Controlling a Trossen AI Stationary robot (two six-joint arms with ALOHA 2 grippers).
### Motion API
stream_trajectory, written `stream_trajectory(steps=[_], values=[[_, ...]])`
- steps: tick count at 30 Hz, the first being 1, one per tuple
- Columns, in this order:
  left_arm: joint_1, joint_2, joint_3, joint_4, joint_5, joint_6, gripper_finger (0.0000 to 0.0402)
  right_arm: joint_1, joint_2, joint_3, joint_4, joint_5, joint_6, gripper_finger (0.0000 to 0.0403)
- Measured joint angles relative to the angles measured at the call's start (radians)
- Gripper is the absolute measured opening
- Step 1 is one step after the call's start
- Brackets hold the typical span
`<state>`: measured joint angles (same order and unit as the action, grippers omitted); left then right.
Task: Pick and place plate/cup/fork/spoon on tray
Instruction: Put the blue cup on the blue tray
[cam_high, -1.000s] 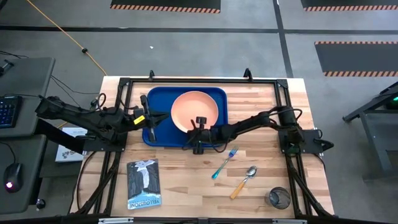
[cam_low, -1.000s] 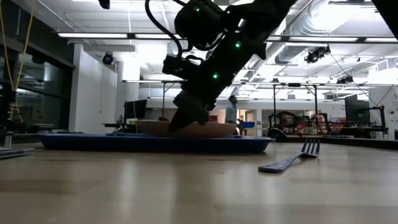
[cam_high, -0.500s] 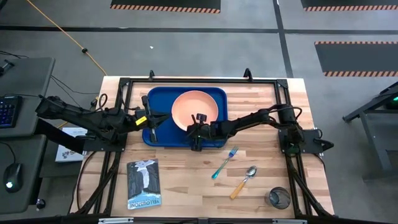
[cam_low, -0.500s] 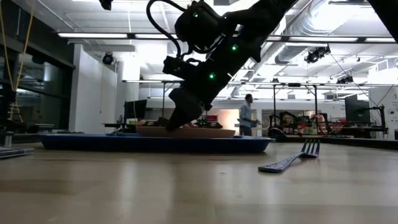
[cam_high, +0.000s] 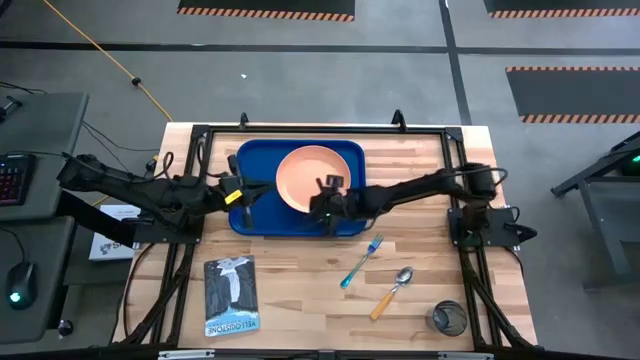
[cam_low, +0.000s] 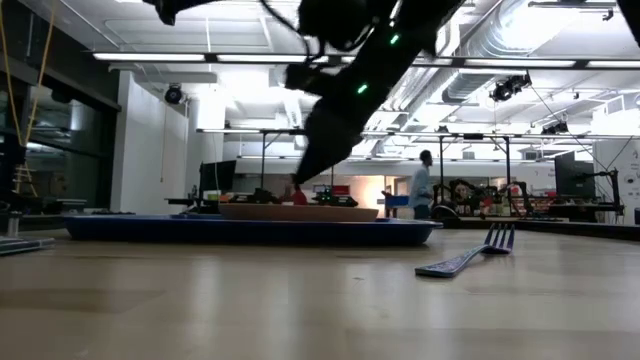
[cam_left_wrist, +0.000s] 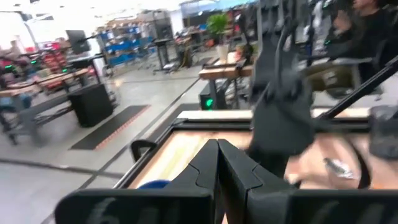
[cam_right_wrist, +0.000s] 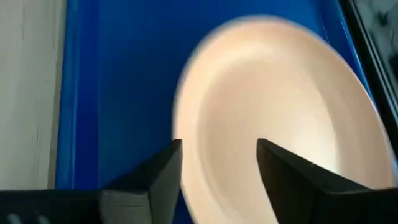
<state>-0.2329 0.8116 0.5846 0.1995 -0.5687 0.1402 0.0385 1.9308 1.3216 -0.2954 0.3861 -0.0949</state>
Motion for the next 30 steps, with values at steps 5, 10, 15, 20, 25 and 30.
stream_trajectory(steps=[5,10,15,20,25,30], values=[[0.000,0.000,0.000,-0.034,-0.019,-0.006,0.0000,-0.004,-0.166,-0.119,-0.203,0.045,0.130,0.0221],[0.001,0.000,0.000,-0.035,0.018,-0.006,0.0000,0.026,-0.425,-0.420,-0.079,0.089,0.332,0.0222],[0.018,0.000,0.000,-0.008,0.075,0.006,0.0000,0.073,-0.665,-0.740,0.403,0.139,0.424,0.0222],[0.059,0.000,-0.002,-0.002,0.128,0.003,0.0000,0.058,-0.772,-0.948,0.906,0.069,0.344,0.0222],[0.109,0.001,-0.058,0.088,0.174,0.001,0.0000,0.038,-0.795,-0.991,1.003,0.014,0.321,0.0222],[0.146,0.000,-0.066,0.096,0.181,-0.032,0.0000,0.043,-0.795,-0.907,0.838,-0.109,0.329,0.0222]])
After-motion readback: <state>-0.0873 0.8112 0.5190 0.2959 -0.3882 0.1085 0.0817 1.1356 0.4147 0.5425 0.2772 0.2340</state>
